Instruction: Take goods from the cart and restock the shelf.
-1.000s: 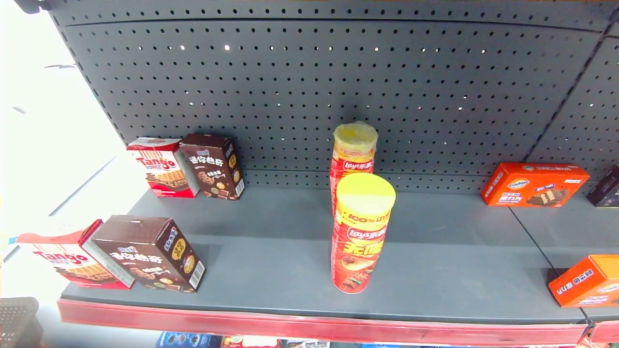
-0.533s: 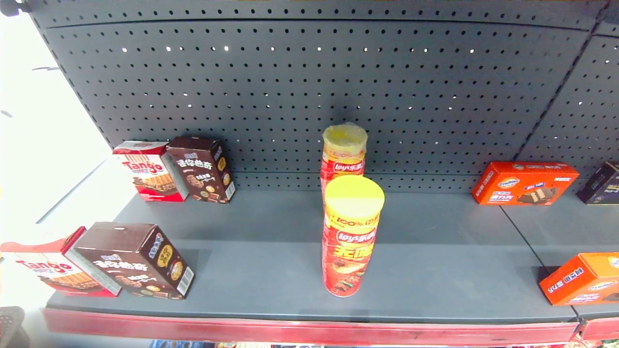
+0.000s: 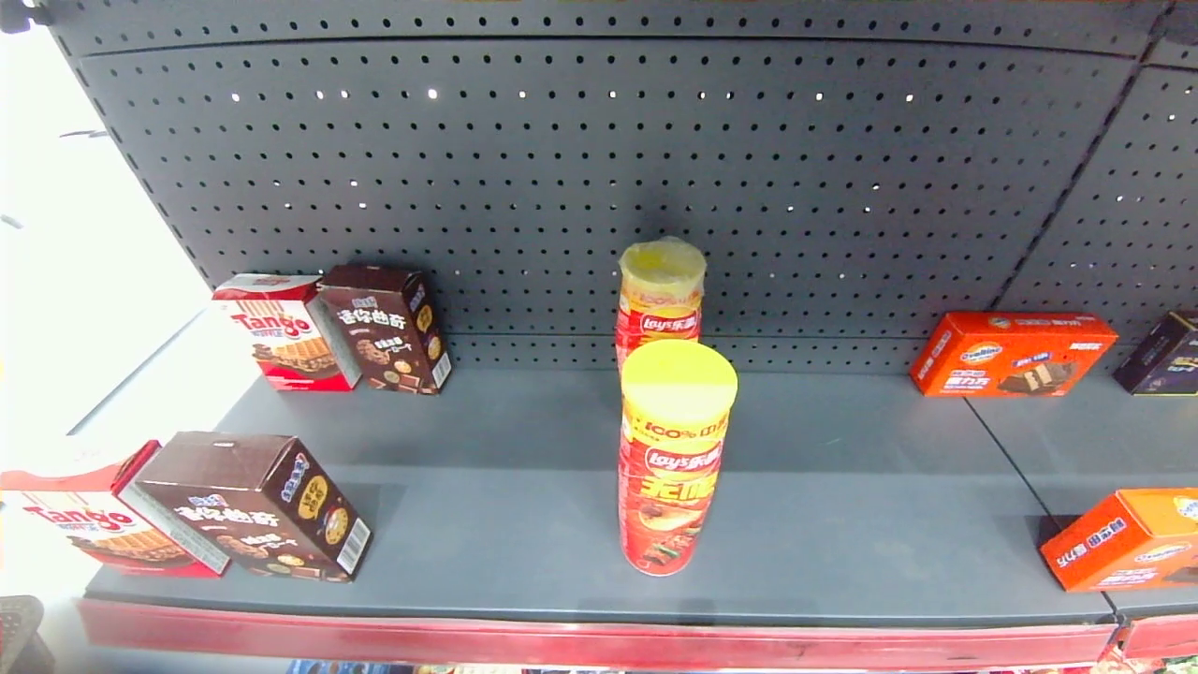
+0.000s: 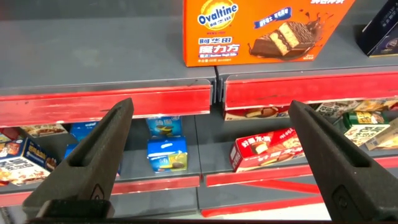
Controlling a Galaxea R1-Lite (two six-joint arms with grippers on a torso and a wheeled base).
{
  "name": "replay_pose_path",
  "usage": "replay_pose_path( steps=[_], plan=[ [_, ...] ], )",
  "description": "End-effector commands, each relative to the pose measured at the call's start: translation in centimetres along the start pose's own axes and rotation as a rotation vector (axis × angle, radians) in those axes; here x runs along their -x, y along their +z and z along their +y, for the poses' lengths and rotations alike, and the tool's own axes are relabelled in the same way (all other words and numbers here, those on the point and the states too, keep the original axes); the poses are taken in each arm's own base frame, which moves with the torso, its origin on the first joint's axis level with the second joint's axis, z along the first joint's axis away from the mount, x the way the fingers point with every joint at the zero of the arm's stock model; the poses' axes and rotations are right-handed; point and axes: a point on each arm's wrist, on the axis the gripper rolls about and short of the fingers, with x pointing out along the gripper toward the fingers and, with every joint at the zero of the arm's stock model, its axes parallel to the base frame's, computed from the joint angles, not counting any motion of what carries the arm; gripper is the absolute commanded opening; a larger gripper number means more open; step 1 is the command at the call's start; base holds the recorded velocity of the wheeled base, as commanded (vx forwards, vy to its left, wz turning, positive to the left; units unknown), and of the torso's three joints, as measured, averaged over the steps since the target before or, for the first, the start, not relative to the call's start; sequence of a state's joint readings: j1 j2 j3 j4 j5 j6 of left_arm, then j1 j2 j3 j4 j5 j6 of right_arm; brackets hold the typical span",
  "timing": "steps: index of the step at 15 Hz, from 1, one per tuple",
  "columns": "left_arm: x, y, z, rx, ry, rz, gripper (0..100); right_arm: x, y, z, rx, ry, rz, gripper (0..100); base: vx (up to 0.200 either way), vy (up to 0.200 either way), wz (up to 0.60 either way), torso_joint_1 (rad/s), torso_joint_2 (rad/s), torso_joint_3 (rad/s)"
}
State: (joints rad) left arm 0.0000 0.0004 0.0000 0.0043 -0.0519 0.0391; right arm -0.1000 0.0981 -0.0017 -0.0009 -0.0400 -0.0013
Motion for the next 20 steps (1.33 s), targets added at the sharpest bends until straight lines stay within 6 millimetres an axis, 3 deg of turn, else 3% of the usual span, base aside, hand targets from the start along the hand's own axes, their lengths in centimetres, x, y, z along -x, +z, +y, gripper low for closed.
replay_pose_path(
  steps=[1,20],
  plan=[
    [0.0,0.0,0.0,-0.002,-0.002,0.0,100,-0.01,0.01,0.0,0.0,0.0,0.001,100,0.0,0.0,0.0,0.0,0.0,0.0],
    [0.0,0.0,0.0,-0.002,-0.002,0.0,100,-0.01,0.01,0.0,-0.001,0.0,0.001,100,0.0,0.0,0.0,0.0,0.0,0.0]
  ],
)
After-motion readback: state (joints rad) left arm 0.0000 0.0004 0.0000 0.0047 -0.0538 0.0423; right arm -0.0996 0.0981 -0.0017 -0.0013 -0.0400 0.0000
